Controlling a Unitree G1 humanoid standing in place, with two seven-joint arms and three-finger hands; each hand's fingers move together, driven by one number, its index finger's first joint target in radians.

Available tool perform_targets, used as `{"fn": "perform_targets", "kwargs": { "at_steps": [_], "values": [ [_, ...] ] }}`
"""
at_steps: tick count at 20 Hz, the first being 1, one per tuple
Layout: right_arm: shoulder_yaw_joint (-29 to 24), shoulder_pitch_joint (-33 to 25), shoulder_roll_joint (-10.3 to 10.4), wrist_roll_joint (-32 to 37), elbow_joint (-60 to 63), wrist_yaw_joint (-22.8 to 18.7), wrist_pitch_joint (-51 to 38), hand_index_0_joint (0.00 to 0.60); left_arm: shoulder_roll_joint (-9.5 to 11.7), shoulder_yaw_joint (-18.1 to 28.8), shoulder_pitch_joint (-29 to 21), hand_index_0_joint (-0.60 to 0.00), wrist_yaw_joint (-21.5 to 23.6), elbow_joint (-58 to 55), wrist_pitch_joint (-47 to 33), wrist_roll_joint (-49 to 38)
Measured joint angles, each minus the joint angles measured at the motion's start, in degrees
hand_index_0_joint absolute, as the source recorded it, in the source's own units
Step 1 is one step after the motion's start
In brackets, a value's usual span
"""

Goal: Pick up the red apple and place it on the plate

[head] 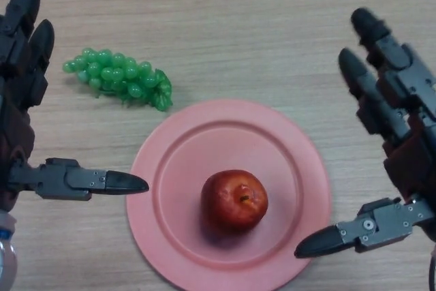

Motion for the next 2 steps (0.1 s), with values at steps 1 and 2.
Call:
{"fn": "perform_targets", "kwargs": {
  "at_steps": [1,2],
  "values": [
    [0.58,-0.23,-0.05,-0.63,-0.01,0.23,0.01,0.0,0.06,0.0,-0.08,0.0,0.0,0.0,0.0,0.02],
    [1.12,-0.92,-0.06,-2.36,-0.11,0.88,0.35,0.0,0.11,0.01,-0.53,0.0,0.0,0.0,0.0,0.1]
  ]
}}
